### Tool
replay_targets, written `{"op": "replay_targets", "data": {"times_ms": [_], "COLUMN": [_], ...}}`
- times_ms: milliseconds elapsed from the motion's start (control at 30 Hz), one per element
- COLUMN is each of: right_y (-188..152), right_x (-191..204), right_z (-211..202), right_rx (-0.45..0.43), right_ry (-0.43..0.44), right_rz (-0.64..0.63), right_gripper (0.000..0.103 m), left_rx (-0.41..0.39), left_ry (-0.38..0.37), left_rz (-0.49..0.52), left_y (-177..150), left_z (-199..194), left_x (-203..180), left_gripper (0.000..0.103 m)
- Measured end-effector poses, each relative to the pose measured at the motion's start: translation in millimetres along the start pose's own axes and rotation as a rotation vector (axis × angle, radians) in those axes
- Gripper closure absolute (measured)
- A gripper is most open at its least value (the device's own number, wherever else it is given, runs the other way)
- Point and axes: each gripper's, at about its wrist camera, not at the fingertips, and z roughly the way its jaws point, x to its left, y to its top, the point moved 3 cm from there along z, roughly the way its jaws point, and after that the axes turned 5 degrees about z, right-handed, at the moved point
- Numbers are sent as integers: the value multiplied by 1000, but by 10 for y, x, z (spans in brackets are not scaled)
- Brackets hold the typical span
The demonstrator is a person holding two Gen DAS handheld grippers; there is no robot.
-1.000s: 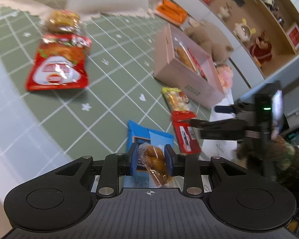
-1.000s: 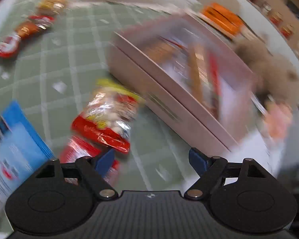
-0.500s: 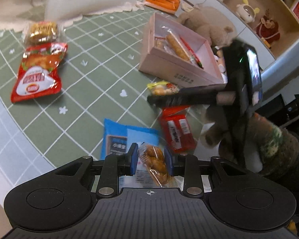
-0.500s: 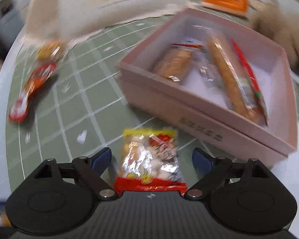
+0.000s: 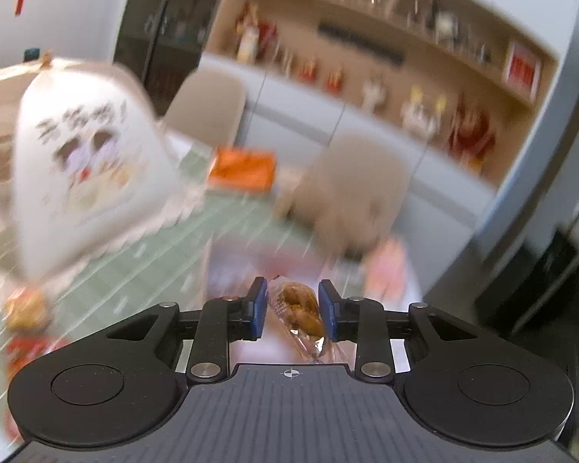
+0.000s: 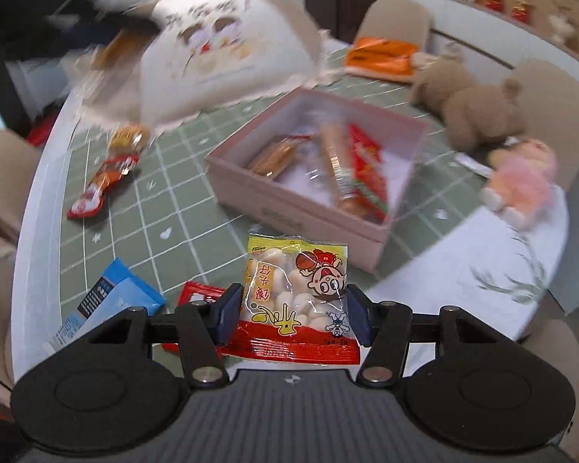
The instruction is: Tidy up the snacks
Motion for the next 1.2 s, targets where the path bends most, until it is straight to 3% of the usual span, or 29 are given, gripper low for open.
{"op": "replay_targets", "data": {"times_ms": [100, 233, 400, 533, 567, 633, 733, 900, 1067, 1200], "right_y": [-18, -33, 121, 671, 866, 1190, 1433, 1016, 322, -38], "right_x": [-92, -193, -246, -247, -228, -201, -160, 104, 433, 620], "right_z": [-119, -238, -253, -253, -230, -131, 87, 297, 550, 551], "right_rx": [-21, -40, -40, -137, -181, -243, -218, -116, 25, 71], "right_ry": [-18, -19, 20, 38, 37, 39, -20, 91, 60, 38], "right_rz": [19, 35, 58, 50, 36, 12, 15, -21, -63, -46], "right_gripper": [46, 46, 46, 45, 43, 15, 15, 15, 15, 15], "left_rx": [-14, -43, 52, 163, 196, 237, 256, 218, 198, 148], "left_ry": [-3, -2, 66, 114, 127, 162, 213, 360, 427, 439], "left_rz": [-76, -133, -158, -273, -317, -362, -346, -296, -279, -271], "left_y": [185, 52, -527, -1198, -1377, -1599, -1676, -1531, -1219, -795], "left_z": [340, 297, 17, -69, -68, -87, -167, -367, -335, -169], "left_x": [98, 238, 447, 666, 721, 804, 943, 1315, 1864, 2311], "left_gripper": [65, 65, 65, 65, 65, 65, 65, 65, 65, 65]}}
